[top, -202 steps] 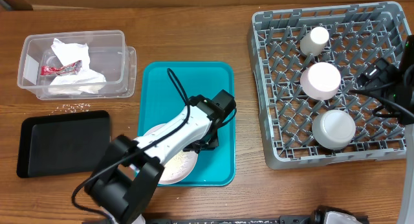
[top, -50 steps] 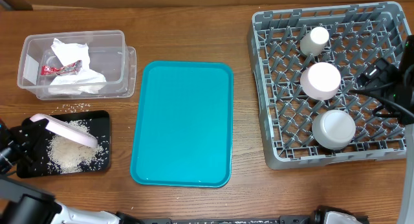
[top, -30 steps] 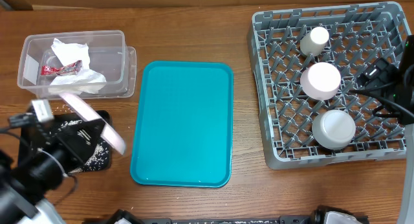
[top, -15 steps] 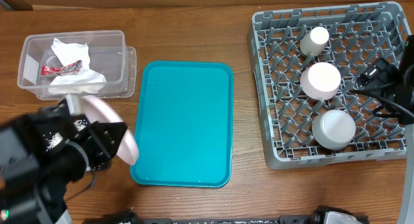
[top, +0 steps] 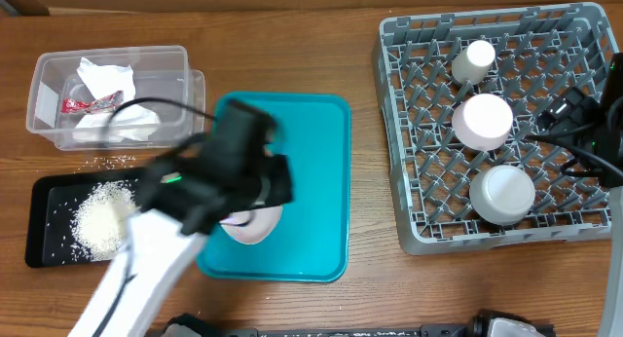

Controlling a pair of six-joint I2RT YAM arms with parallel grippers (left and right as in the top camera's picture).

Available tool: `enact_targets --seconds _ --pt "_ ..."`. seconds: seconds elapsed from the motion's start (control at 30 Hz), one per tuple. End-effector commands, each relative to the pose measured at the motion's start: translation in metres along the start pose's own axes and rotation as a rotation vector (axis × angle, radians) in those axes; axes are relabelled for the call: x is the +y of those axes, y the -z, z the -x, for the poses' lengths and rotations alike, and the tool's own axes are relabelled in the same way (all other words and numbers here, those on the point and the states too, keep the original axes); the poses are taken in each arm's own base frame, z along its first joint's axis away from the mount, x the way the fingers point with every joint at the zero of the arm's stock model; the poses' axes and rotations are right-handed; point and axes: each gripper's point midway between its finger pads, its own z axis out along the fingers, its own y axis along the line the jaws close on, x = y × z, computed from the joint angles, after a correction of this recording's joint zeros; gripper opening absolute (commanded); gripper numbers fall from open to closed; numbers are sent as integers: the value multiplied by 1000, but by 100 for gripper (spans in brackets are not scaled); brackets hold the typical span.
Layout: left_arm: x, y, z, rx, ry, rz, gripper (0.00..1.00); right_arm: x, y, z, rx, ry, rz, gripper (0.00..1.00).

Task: Sort waste into correct bins and load items into the dishwasher
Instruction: 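Carry the empty plate back and lay it on the teal tray, then open the left gripper and withdraw it to the left side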

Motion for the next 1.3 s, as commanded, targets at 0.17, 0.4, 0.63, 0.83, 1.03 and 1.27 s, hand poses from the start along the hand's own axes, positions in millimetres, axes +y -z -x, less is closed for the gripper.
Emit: enact_targets --seconds 0.17,0.4,0.63,0.83,1.03,1.27 --pt "-4 -97 2 12 -27 322 4 1 5 7 -23 -10 9 100" --pt "-15 -140 -3 65 -41 317 4 1 5 7 -23 -10 9 100" --pt "-19 -146 -2 68 -41 303 18 1 5 7 -23 -10 9 100" --pt "-19 -138 2 67 -79 298 19 1 5 7 -23 -10 9 100" --pt "-10 -87 31 14 -19 312 19 1 5 7 -23 -10 9 100" --pt "26 -2 73 -124 130 304 20 1 5 7 -23 -10 9 100"
